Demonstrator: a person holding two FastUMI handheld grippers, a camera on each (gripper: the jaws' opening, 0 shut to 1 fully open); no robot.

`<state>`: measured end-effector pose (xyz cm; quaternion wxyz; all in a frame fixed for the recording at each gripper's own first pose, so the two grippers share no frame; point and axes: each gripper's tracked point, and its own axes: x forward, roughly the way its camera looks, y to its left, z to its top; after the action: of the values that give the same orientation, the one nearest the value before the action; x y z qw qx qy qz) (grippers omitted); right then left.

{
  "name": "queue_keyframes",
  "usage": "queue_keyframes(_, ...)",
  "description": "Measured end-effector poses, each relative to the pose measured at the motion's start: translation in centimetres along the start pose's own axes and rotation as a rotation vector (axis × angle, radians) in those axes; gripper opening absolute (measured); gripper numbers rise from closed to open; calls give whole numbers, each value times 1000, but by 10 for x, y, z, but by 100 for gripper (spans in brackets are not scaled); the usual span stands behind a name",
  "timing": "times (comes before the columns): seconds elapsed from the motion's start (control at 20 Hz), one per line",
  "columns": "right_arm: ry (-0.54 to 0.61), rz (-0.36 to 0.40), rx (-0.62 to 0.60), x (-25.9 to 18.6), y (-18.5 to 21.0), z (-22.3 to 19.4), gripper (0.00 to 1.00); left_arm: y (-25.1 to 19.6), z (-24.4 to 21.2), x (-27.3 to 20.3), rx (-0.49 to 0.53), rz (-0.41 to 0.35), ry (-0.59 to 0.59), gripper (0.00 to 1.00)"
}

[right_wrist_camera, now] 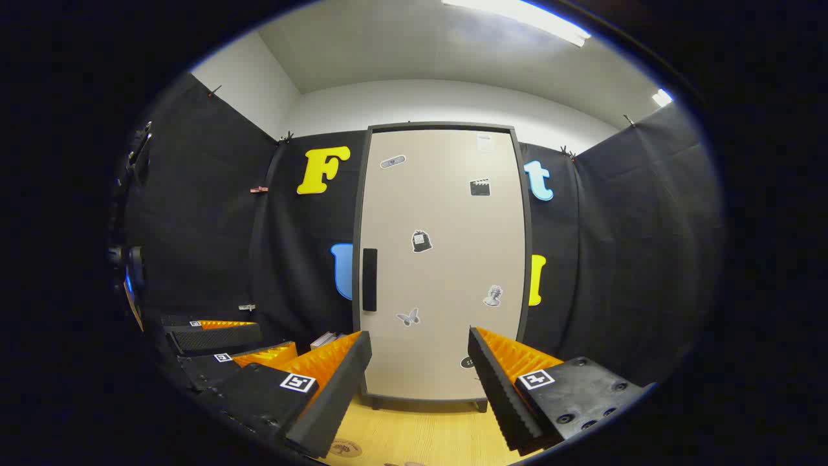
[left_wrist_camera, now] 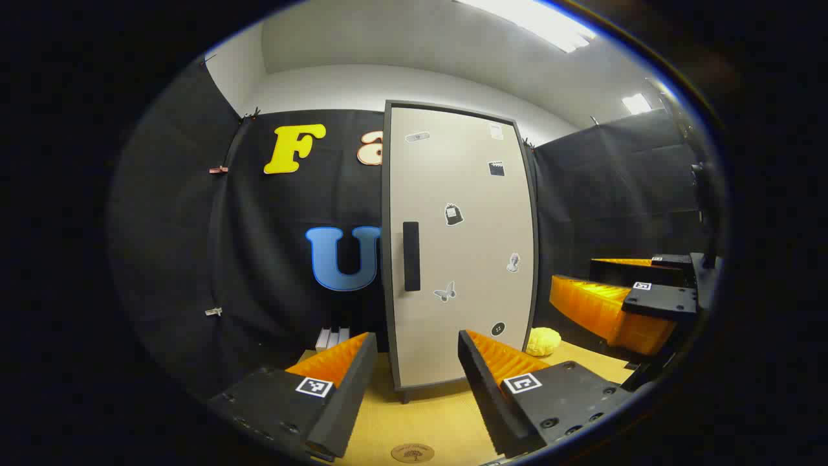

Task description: Open the cabinet door with the right hand, grasp the bottle in the cabinet with the left hand and place it on the coaster, then close the cabinet door with the right hand.

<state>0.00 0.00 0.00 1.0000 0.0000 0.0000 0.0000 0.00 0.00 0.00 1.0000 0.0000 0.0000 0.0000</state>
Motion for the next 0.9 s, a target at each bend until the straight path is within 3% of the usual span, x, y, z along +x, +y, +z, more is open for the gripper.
queue_keyframes(0.9, 16, -2, 7, 23, 10, -6, 97, 21, -2, 14, -7, 6, -7, 81)
